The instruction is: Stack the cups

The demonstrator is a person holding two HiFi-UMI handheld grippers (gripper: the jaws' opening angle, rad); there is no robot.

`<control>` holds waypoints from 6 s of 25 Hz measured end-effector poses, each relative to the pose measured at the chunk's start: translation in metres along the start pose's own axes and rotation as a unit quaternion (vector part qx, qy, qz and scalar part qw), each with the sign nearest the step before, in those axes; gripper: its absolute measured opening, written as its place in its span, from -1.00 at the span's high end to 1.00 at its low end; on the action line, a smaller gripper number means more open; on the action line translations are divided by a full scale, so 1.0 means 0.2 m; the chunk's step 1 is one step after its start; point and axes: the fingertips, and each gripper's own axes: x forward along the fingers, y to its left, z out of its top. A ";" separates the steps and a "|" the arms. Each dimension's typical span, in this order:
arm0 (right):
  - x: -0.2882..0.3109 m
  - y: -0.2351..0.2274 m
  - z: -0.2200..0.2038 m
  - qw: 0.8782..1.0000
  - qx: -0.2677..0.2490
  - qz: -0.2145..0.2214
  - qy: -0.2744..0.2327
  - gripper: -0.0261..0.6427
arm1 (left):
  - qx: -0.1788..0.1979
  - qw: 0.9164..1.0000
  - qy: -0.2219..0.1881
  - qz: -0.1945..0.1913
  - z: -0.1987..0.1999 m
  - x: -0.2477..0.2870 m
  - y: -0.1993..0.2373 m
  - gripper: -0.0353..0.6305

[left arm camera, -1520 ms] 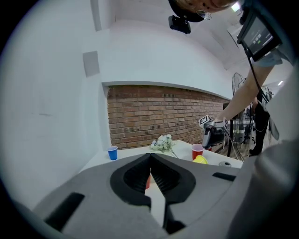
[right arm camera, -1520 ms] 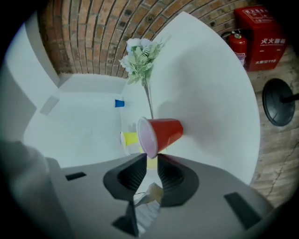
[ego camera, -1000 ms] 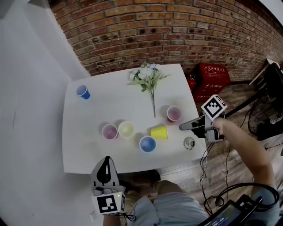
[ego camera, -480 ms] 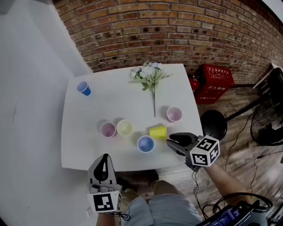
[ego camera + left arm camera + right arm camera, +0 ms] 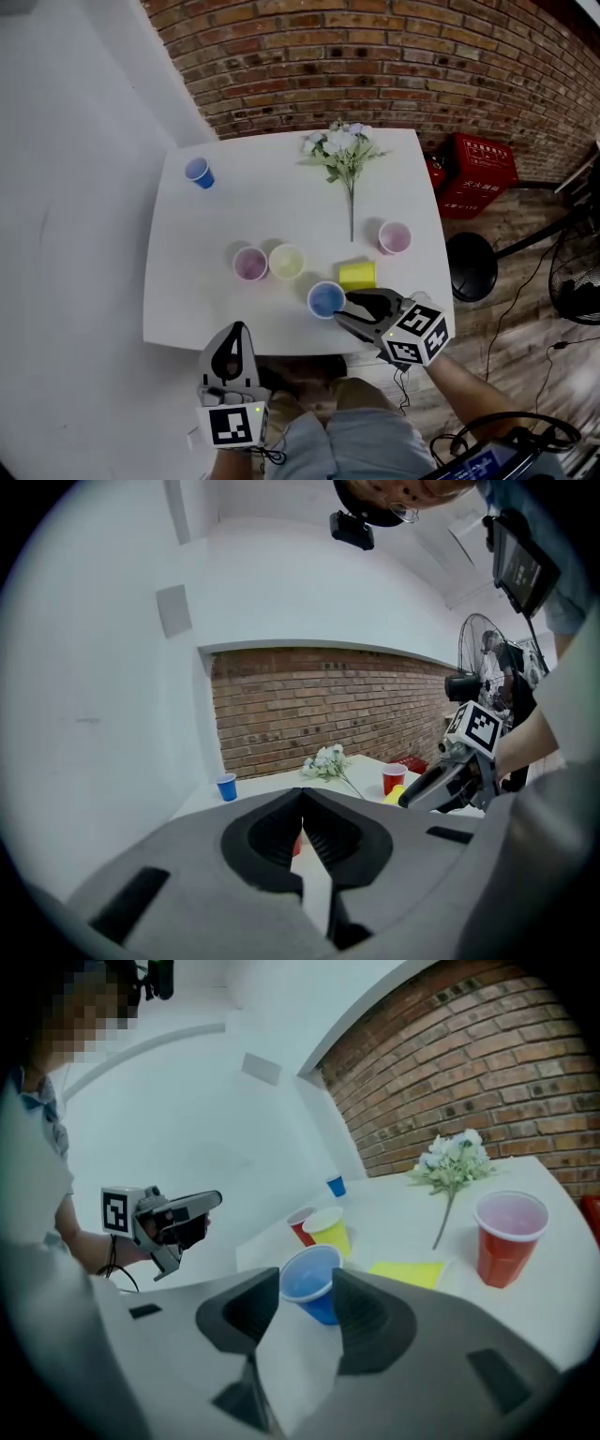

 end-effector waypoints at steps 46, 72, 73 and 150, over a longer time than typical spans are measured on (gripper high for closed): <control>-0.11 -0.32 -0.02 0.972 -0.147 -0.163 0.080 0.85 | -0.025 0.999 0.022 0.013 -0.08 -0.03 0.03 0.87; 0.10 -0.07 0.07 0.751 -0.558 0.011 0.353 0.40 | -0.053 0.994 0.024 0.096 -0.11 -0.24 0.26 0.87; 0.09 -0.06 0.10 0.764 -0.549 0.008 0.340 0.36 | -0.047 0.994 0.021 0.096 -0.11 -0.24 0.26 0.87; 0.20 -0.15 -0.10 0.974 -0.157 -0.108 0.125 0.83 | -0.034 0.996 0.051 0.060 -0.16 -0.09 0.29 0.87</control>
